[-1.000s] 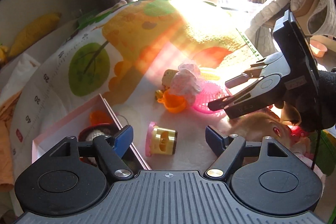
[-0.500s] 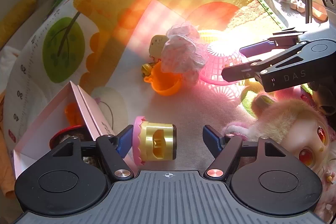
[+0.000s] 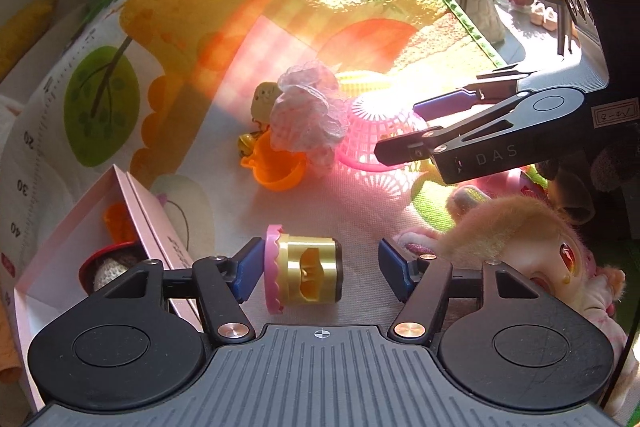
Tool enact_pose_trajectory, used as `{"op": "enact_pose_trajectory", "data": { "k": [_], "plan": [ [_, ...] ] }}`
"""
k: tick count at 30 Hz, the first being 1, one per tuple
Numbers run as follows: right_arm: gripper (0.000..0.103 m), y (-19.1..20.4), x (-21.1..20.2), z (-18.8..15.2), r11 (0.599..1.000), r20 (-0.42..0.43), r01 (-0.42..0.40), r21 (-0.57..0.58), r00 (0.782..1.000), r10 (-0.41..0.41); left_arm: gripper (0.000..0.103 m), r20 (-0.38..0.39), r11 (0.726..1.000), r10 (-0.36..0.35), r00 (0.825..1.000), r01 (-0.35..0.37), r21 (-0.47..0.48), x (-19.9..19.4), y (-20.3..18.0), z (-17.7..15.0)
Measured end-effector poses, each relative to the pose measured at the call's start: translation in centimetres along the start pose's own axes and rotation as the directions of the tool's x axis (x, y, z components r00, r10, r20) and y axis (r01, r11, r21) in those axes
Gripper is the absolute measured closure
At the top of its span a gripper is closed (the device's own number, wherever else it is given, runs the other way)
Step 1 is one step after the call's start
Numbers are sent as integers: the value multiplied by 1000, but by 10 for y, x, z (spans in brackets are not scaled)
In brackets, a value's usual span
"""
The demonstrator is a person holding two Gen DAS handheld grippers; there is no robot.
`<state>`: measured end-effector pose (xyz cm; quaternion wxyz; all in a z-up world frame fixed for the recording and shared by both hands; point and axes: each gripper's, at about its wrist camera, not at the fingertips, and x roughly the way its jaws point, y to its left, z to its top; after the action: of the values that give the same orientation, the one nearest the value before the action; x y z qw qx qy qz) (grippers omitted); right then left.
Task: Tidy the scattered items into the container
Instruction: 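Grasp the yellow pink-rimmed cup toy with left gripper while right gripper grasps the pink strainer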
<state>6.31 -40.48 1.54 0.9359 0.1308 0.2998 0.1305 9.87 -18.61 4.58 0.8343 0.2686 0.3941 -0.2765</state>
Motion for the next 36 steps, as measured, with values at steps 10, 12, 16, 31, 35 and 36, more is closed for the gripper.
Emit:
{"op": "enact_pose_trajectory", "data": {
  "k": [10, 12, 16, 31, 35, 36],
  "plan": [
    [38, -1, 0, 0, 1000, 2, -1, 2, 1000, 1, 38, -30, 990, -124, 992, 122, -68, -1, -1, -12],
    [38, -2, -1, 0, 1000, 3, -3, 3, 1000, 2, 34, -30, 993, -105, 994, 103, -54, 0, -2, -12],
    [38, -2, -1, -1, 1000, 4, -2, 5, 1000, 2, 20, -37, 996, -74, 997, 73, -43, 3, 1, -8],
    [35, 48, 26, 21, 924, -145, 68, -376, 981, -131, 54, -34, 1000, -16, 999, 15, -25, 20, 4, -12],
    [36, 54, 16, 23, 921, -140, 77, -383, 980, -140, 56, -11, 1000, 0, 1000, 0, 7, 14, -2, -16],
    [36, 55, 12, 25, 919, -133, 85, -385, 980, -146, 56, -1, 1000, -2, 1000, 2, 10, 10, -3, -17]
  ]
}}
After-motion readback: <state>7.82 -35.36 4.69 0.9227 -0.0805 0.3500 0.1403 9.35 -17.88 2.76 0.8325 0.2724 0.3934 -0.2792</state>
